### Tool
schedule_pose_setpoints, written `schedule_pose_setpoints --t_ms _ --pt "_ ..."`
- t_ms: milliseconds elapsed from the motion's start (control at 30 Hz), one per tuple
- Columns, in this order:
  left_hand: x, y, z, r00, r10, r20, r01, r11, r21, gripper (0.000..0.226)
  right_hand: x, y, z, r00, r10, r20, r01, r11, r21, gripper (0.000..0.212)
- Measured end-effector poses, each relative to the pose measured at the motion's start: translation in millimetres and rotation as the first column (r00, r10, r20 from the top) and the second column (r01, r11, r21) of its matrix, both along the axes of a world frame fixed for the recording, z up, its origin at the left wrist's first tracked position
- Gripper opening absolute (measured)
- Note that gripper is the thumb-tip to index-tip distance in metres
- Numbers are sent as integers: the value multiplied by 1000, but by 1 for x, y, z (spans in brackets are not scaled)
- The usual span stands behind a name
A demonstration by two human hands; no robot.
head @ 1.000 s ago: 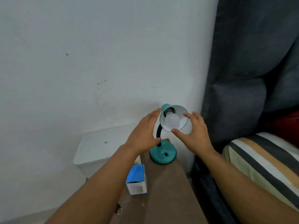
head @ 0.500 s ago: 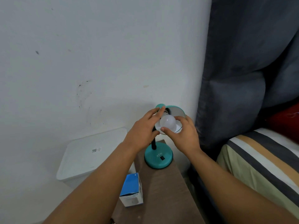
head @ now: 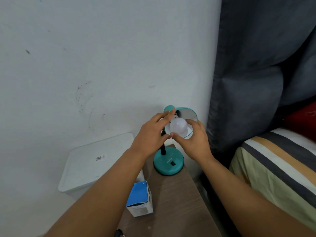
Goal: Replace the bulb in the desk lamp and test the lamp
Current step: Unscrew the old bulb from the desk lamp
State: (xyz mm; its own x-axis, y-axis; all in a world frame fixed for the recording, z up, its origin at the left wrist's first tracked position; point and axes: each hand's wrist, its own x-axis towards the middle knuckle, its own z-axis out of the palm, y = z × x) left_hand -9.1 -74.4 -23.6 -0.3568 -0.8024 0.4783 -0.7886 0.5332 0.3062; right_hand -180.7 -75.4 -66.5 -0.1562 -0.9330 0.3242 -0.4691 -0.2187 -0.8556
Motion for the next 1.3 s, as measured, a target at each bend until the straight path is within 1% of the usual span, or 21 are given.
schedule_pose_setpoints --t_ms 67,133,233,333,400,467,533,600,700,800,867,933,1000,1067,1100,1167,1233,1300 --pt "-1 2 -1 1000 -5 -4 5 1000 0 87 2 1 -1 1000 -2 28 2 1000 12 63" --pt "-1 2 -1 1000 0 1 0 1000 -3 89 3 -1 -4 1000 3 4 -3 1000 -16 63" --pt "0 0 0 1000 8 19 -8 1000 -7 94 2 -2 -6 997 -2 -72 0 1000 -30 70" --pt "1 0 -1 999 13 30 -12 1000 -17 95 0 -1 -7 997 18 -69 -19 1000 -17 82" --pt "1 0 -1 999 17 30 -17 1000 -20 94 -1 -2 -6 999 16 -48 -15 999 30 89" --pt "0 -1 -1 999 16 29 -16 1000 -22 92 -1 -3 -3 1000 -3 -25 5 995 98 84" --pt "0 -2 0 999 14 29 -13 1000 -17 92 0 -3 0 999 -2 -44 7 993 115 76" --pt "1 -2 0 1000 4 18 -4 1000 -10 94 0 -2 0 994 6 -111 0 999 53 71" --pt "2 -2 0 1000 0 18 1 1000 -15 95 0 -1 -2 988 14 -155 -13 1000 3 75" --pt "2 -3 0 1000 3 14 -3 1000 -12 93 0 1 -3 996 45 -78 -41 997 62 84" --pt "1 -2 0 1000 1 7 -1 1000 -9 91 1 1 -1 999 52 7 -52 994 96 78" --pt "0 -1 -1 1000 5 3 -5 1000 -3 91 2 1 1 997 54 61 -59 994 87 68" --pt "1 -2 -1 1000 13 4 -13 1000 6 94 3 1 0 996 65 57 -68 996 57 65" --pt "3 -2 -1 1000 13 7 -13 1000 7 95 2 1 0 996 80 48 -82 996 45 69" --pt "2 -2 -1 1000 11 7 -11 1000 8 95 1 2 0 993 92 71 -95 995 39 70" --pt "1 -2 0 1000 11 3 -11 1000 16 95 0 4 2 976 130 174 -138 990 33 69" --pt "-1 -1 -1 1000 12 0 -12 1000 20 95 0 6 5 951 139 276 -163 984 67 69" --pt "-1 -1 -1 1000 13 0 -13 1000 14 94 1 5 6 948 102 302 -141 984 112 68"
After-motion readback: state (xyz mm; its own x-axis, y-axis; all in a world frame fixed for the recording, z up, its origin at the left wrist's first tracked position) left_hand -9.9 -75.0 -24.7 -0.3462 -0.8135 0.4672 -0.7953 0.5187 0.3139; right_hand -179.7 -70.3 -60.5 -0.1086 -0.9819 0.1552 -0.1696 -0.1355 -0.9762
